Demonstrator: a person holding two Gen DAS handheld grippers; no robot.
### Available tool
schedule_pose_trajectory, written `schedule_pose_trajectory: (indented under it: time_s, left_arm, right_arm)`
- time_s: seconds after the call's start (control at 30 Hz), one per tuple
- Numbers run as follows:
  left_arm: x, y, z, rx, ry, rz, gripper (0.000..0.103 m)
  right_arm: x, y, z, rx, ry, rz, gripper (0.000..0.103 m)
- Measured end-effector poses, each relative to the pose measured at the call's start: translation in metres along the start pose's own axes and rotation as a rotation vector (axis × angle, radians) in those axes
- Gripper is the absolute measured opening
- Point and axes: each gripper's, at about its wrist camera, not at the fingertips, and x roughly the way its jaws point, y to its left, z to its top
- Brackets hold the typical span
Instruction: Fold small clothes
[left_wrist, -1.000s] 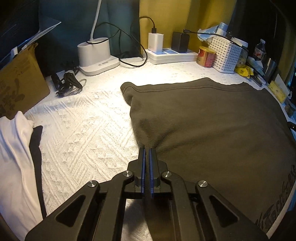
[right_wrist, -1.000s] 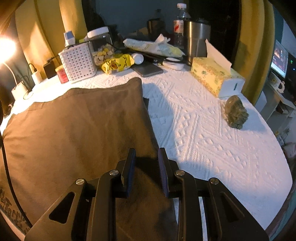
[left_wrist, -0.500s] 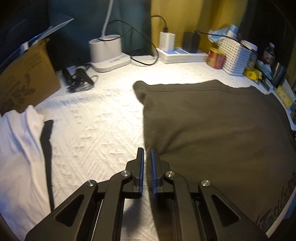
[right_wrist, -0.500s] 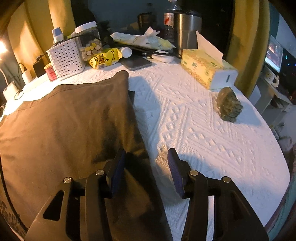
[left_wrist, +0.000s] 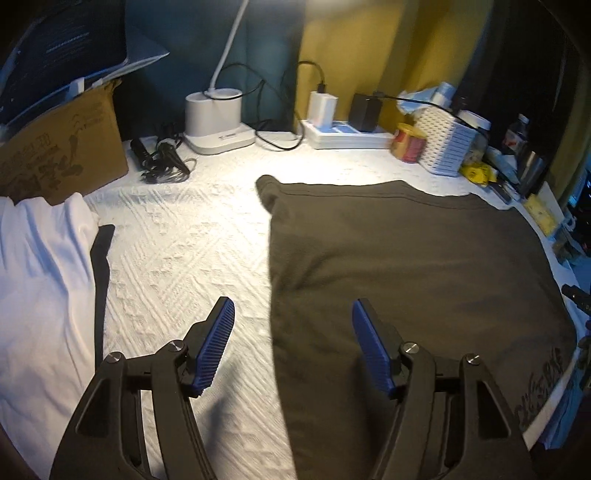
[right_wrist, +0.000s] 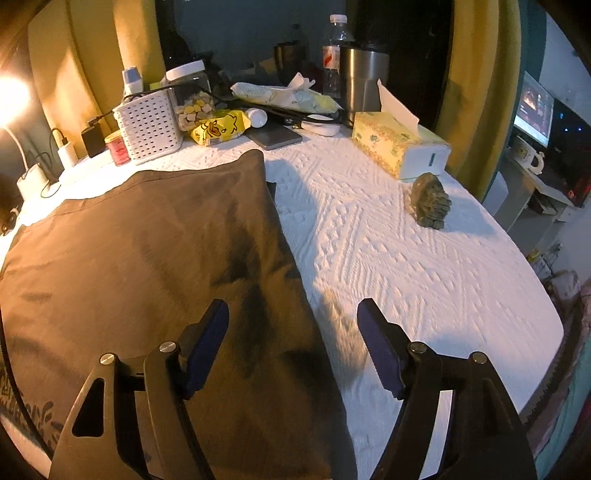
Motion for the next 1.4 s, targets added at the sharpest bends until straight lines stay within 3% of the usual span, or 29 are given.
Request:
schedule_pose_trajectory:
  time_s: [0.43,0.7,1.03,1.4]
  left_arm:
    - [-0.031,-0.025,-0.024,0.016,-0.040,-0.109,0.066]
    - [-0.040,-0.037,-0.036,0.059,-0.057,-0.094,0.066]
    - [-0.042,-0.051,-0.049,0.102,-0.054,-0.133,0.066]
    - [-0.040,-0.054,-0.045,0.098,-0.051,-0.131,0.066]
  right_arm:
    - [-0.041,0.011,-0.030,-0.013,-0.024,-0.008,0.075]
    - [-0.055,0.013,-0.054,-0.008,-0.012,0.002,0.075]
    - [-0.059,0.021,-0.083,-0.008,0.035,0.013,0.075]
    - [-0.056,0.017,-0.095,0.112,0.074,0.094,0.078]
